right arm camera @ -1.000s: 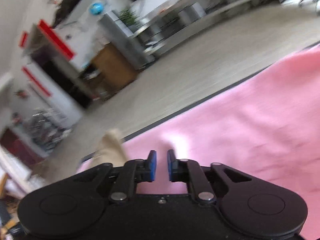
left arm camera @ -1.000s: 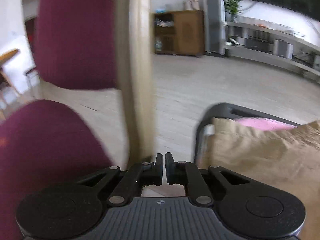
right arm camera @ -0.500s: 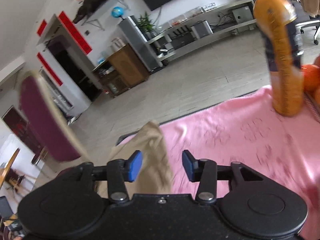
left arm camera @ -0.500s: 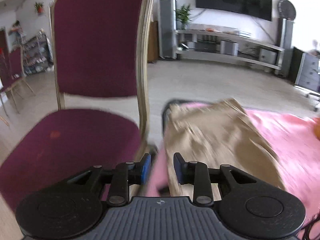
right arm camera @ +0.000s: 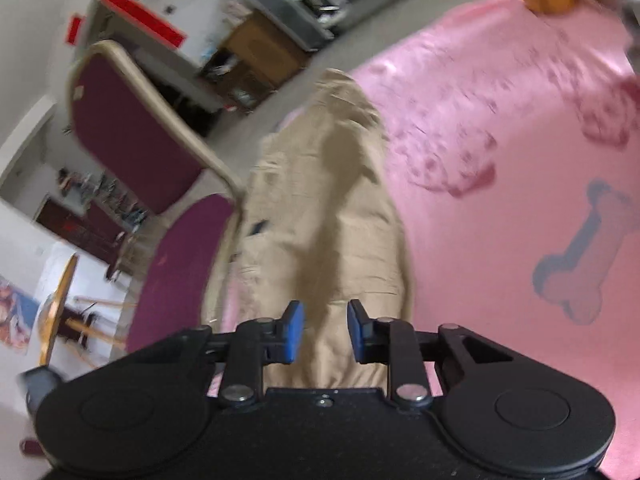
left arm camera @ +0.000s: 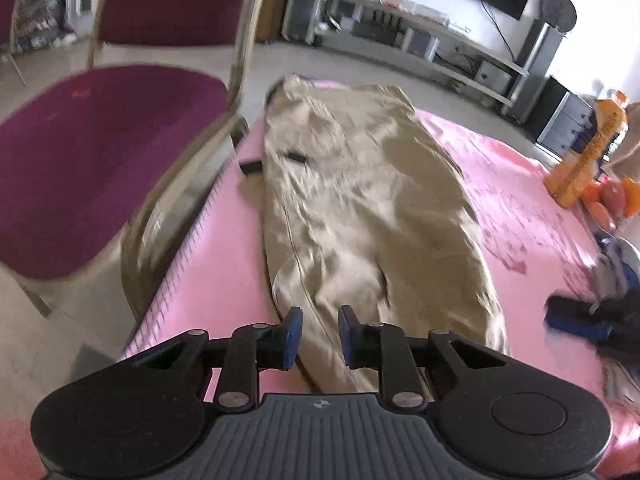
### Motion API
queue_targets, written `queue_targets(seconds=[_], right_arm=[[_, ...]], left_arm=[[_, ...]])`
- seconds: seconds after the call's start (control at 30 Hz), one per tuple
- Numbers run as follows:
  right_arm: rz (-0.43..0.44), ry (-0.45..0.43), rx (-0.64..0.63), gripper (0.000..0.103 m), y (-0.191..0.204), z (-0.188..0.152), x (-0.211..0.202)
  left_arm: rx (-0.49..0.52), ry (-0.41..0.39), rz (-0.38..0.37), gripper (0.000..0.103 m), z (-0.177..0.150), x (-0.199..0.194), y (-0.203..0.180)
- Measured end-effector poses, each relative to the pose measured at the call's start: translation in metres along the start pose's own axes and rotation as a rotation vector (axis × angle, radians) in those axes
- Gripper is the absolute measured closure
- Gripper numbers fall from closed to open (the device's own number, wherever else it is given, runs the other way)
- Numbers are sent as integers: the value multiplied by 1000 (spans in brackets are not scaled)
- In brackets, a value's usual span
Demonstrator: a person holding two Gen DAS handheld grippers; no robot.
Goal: Fold clothes
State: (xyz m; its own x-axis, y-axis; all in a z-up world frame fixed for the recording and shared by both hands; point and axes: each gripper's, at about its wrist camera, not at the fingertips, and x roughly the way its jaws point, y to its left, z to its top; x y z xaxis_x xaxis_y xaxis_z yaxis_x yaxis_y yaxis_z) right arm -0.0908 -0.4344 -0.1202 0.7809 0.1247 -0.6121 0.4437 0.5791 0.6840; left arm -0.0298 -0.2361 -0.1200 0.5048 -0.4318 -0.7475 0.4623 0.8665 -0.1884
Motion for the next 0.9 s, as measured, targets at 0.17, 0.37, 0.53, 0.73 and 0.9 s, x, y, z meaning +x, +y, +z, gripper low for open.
queue_targets(seconds=[0.17, 0.37, 0.53, 0.73, 0.9], right_arm=[[25, 20, 97, 77, -24, -10, 14], [44, -13, 104, 77, -30, -1, 36], [-46, 92, 75, 78, -36, -7, 60], [-106, 119, -14, 70, -26, -10, 43], [-100, 9, -17, 54, -22, 1, 18]], left_arm=[[-110, 21, -71, 83, 10, 13, 12], [47, 75, -68, 82, 12, 46, -23], [195, 149, 102, 80, -5, 56, -35], [215, 172, 223, 80, -18, 44, -20], [98, 122, 98, 81, 3, 40, -12]])
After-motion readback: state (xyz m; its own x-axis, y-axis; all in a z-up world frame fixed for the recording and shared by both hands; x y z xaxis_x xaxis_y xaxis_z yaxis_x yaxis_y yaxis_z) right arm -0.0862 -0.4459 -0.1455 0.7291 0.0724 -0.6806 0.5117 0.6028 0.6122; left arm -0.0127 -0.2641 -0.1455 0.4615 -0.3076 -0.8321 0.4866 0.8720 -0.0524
